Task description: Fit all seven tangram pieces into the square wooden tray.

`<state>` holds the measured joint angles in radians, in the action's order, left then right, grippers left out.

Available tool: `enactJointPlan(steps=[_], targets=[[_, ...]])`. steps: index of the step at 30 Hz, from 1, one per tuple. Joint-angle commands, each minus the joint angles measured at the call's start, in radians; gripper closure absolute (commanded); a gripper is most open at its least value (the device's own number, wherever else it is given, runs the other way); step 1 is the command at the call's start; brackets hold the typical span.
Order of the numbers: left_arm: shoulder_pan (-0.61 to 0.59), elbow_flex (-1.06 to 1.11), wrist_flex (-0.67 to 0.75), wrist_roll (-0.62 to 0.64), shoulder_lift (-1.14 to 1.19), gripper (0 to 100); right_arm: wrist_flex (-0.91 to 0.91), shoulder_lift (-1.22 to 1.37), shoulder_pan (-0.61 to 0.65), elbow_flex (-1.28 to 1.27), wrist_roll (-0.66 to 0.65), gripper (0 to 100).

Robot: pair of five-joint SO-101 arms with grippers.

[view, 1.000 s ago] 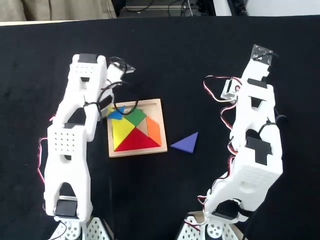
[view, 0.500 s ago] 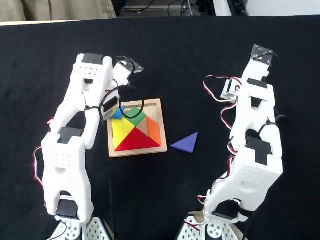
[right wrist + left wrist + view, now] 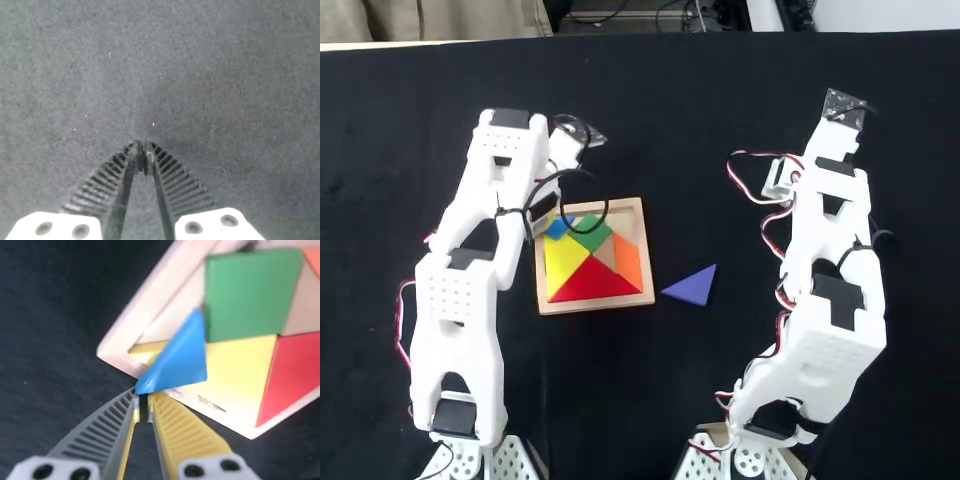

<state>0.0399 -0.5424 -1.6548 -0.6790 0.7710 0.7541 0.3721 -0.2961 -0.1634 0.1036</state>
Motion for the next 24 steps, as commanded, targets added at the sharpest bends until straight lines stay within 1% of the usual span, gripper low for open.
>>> enactJointPlan(steps=[1, 7, 11, 13, 16, 24], targets=[[0.042, -0.084, 0.003, 0.011, -0.006, 96, -0.017, -0.007, 0.021, 0.054, -0.011, 98.7], [0.12, -0.088, -0.002, 0.035, -0.009, 96, -0.017, -0.007, 0.021, 0.054, -0.011, 98.7], [0.157, -0.134, -0.071, 0.032, -0.009, 96, -0.017, -0.007, 0.021, 0.054, -0.011, 98.7], [0.162, -0.185, -0.098, 0.035, -0.006, 96, -0.017, -0.007, 0.021, 0.054, -0.011, 98.7], [0.157, -0.234, -0.101, 0.037, 0.002, 96, -0.017, -0.007, 0.021, 0.054, -0.011, 98.7], [0.157, -0.251, -0.103, 0.038, -0.006, 96, -0.017, -0.007, 0.021, 0.054, -0.011, 98.7]])
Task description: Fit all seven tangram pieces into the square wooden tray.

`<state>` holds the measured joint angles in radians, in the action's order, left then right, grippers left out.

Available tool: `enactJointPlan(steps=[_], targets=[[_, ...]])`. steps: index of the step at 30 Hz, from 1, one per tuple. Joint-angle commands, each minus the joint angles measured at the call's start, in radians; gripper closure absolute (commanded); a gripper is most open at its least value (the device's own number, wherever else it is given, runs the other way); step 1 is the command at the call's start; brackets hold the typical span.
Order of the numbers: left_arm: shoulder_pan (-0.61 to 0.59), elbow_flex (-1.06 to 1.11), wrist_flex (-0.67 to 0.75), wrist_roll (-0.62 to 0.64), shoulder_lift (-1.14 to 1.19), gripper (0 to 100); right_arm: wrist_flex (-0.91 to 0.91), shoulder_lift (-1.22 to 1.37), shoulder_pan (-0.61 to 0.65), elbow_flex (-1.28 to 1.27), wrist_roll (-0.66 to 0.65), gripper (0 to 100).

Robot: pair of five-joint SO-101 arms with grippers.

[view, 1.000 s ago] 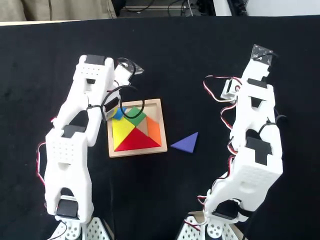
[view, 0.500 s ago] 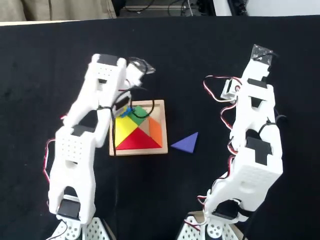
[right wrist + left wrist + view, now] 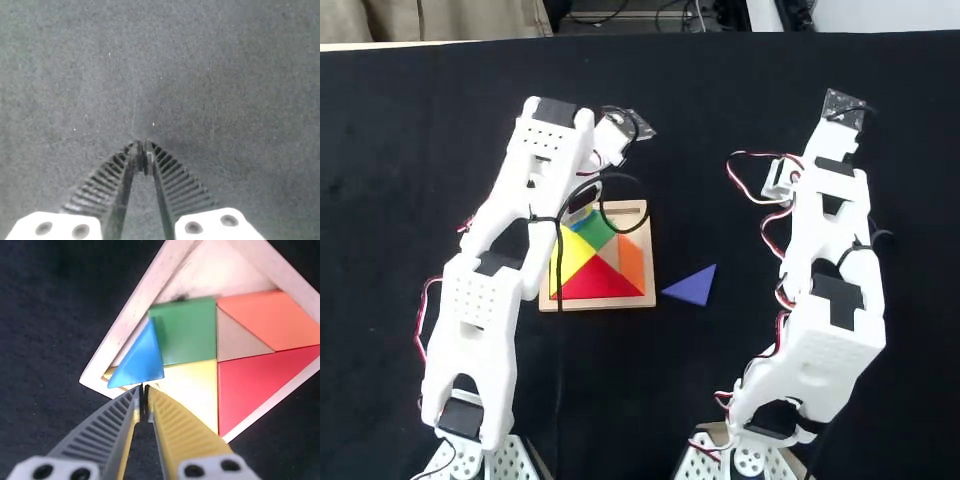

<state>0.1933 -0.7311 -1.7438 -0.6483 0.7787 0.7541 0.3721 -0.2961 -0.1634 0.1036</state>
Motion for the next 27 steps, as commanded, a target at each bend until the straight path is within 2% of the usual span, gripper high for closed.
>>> enactJointPlan(steps=[1, 13, 17, 23, 27], targets=[[0.007, -0.061, -0.014, 0.008, -0.006, 96, -0.017, -0.007, 0.021, 0.054, -0.011, 98.7], [0.022, -0.062, 0.044, 0.008, 0.098, 96, -0.017, -0.007, 0.021, 0.054, -0.011, 98.7], [0.022, -0.113, 0.015, 0.009, 0.106, 96, -0.017, -0.007, 0.021, 0.054, -0.011, 98.7], [0.008, -0.263, -0.017, 0.08, 0.095, 96, -0.017, -0.007, 0.021, 0.056, -0.011, 98.7], [0.047, -0.315, -0.017, 0.132, 0.068, 96, -0.017, -0.007, 0.021, 0.056, -0.011, 98.7]])
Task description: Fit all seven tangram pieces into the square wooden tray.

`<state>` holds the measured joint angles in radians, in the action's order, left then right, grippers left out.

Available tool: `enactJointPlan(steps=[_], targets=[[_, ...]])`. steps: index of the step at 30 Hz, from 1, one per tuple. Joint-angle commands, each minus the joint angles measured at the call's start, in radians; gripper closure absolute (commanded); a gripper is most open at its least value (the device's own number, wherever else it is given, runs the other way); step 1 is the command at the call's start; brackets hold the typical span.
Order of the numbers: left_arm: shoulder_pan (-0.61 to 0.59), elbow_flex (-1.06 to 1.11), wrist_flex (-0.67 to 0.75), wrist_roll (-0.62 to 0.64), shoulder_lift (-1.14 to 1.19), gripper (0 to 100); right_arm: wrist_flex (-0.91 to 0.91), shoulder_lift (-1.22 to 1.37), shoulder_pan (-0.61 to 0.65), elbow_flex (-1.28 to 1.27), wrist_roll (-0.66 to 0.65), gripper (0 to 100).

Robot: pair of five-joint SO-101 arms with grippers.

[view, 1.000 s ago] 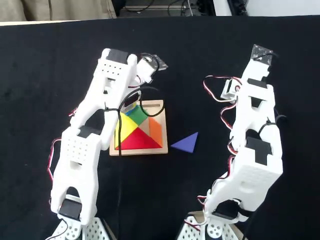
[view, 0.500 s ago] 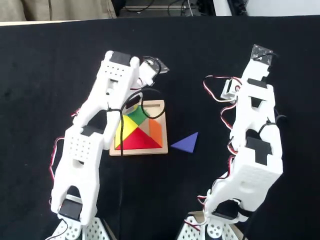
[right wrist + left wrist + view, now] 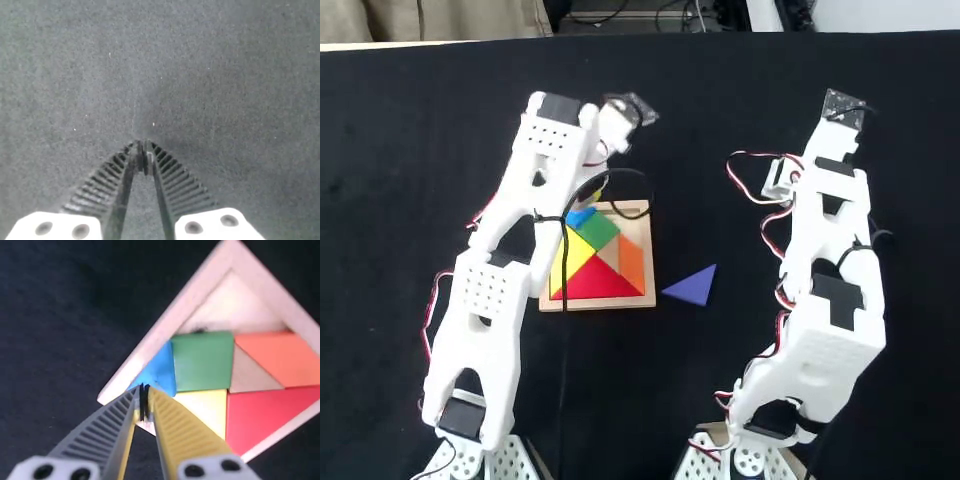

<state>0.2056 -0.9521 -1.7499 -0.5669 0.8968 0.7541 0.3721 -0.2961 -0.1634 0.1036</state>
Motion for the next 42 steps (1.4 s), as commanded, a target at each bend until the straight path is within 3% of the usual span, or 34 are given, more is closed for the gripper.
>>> enactJointPlan(steps=[1, 11, 20, 26, 33, 42], targets=[[0.05, -0.102, -0.009, 0.063, -0.055, 96, -0.017, -0.007, 0.021, 0.056, -0.011, 98.7], [0.229, -0.145, -0.006, 0.123, 0.046, 96, -0.017, -0.007, 0.021, 0.056, -0.011, 98.7], [0.188, -0.147, -0.003, 0.123, 0.173, 96, -0.017, -0.007, 0.021, 0.056, -0.011, 98.7], [0.13, -0.134, -0.011, 0.124, 0.117, 96, -0.017, -0.007, 0.021, 0.056, -0.011, 98.7], [0.16, -0.14, -0.011, 0.126, 0.006, 96, -0.017, -0.007, 0.021, 0.056, -0.011, 98.7], [0.133, -0.047, -0.014, 0.382, -0.307, 96, 0.003, -0.022, 0.012, 0.051, -0.011, 98.8]])
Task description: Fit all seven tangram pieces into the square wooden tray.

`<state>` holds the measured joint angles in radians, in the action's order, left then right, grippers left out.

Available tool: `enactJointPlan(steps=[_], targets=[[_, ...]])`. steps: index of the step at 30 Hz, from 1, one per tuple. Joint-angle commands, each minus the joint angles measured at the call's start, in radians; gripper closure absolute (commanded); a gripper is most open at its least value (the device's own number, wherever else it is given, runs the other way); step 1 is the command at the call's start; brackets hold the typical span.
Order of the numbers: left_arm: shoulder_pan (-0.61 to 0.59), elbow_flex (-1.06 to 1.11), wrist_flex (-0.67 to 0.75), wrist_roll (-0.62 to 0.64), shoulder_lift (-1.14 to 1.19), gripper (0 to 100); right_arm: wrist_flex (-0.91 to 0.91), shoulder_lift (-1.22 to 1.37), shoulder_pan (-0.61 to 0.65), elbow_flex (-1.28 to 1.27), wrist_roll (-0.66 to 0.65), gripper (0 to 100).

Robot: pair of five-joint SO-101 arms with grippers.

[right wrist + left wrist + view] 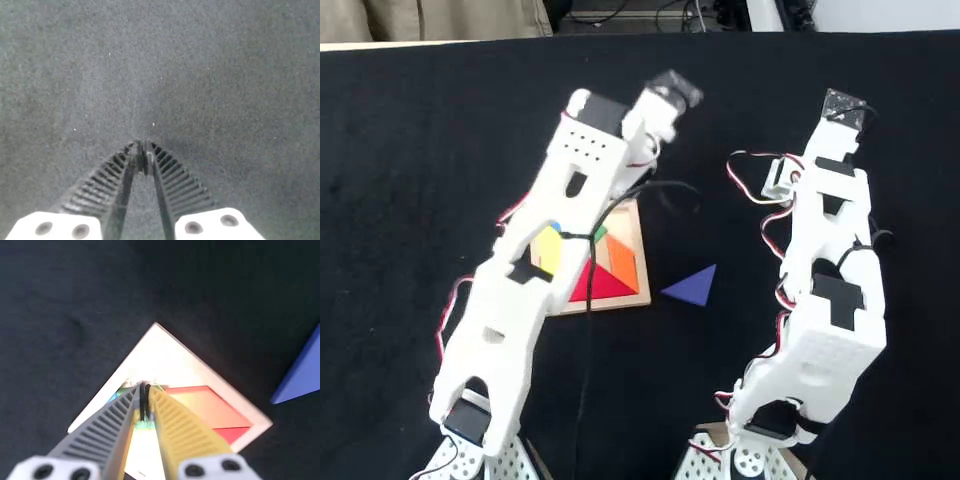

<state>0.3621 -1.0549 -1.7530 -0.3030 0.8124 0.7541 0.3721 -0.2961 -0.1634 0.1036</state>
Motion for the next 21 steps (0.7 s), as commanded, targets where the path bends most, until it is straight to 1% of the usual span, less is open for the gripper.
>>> enactJointPlan(steps=[1, 6, 8, 10, 12, 14, 16, 18, 21], targets=[[-0.027, 0.114, -0.011, 0.129, -0.293, 96, 0.009, -0.033, 0.008, 0.048, -0.008, 98.8], [-0.059, 0.509, -0.002, 0.127, -0.697, 96, -0.015, -0.09, 0.023, -0.019, -0.009, 98.8], [-0.093, 0.694, 0.048, 0.132, -0.867, 96, -0.048, -0.117, 0.046, -0.059, -0.012, 98.8], [-0.148, 0.914, 0.15, 0.133, -1.033, 96, -0.074, -0.15, 0.066, -0.104, -0.04, 98.8], [-0.203, 1.176, 0.304, 0.146, -1.186, 96, -0.101, -0.194, 0.089, -0.153, -0.095, 98.8], [-0.262, 1.451, 0.497, 0.203, -1.335, 96, -0.123, -0.252, 0.11, -0.211, -0.138, 98.8], [-0.308, 1.679, 0.658, 0.259, -1.475, 96, -0.124, -0.329, 0.132, -0.265, -0.178, 98.8], [-0.34, 1.834, 0.75, 0.296, -1.587, 96, -0.109, -0.423, 0.157, -0.32, -0.241, 98.8], [-0.364, 1.956, 0.789, 0.333, -1.683, 96, -0.048, -0.564, 0.201, -0.42, -0.391, 98.7]])
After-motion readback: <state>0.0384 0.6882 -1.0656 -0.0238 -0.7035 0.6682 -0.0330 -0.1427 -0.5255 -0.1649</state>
